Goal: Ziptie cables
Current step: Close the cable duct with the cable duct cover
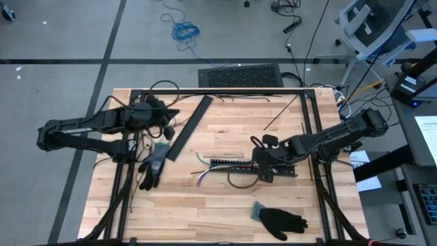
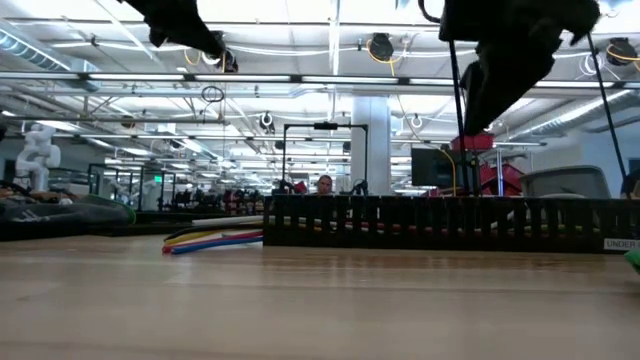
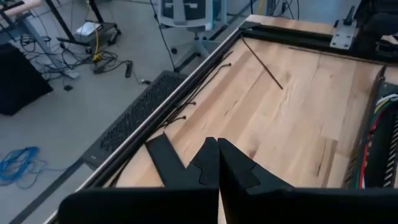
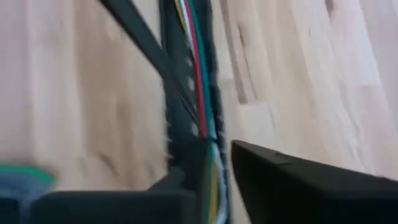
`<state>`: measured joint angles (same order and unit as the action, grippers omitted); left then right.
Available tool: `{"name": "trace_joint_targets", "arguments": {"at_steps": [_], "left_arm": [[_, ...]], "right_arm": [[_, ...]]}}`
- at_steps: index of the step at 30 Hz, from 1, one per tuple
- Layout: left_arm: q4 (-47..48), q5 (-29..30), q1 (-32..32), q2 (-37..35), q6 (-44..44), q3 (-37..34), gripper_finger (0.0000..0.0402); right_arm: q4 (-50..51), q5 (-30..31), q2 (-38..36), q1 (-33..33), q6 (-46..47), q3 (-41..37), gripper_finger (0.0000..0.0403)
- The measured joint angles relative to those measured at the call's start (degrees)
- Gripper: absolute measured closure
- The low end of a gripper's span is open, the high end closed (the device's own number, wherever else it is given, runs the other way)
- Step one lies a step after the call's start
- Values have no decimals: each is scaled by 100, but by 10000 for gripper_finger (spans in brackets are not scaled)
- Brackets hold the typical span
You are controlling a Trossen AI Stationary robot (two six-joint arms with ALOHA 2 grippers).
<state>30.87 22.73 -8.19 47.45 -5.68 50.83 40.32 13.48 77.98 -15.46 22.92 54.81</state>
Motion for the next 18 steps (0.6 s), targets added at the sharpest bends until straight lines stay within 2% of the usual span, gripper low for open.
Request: {"name": "trace_joint_targets", "arguments": {"at_steps": [6,10,14,18], "left_arm": [[302,10,4,-1,-286,-2,402],[589,9,4,36,-458,-6,402],[637,13,4,42,-591,-7,402],[637,45,4,42,-580,-7,402]], "right_arm": [[391,1,378,334,-330,-35,239],[393,-585,710,502,-764,-33,181],[375,-766,1025,518,-973,-33,160],[207,-734,1284,557,-1034,-33,173]]}}
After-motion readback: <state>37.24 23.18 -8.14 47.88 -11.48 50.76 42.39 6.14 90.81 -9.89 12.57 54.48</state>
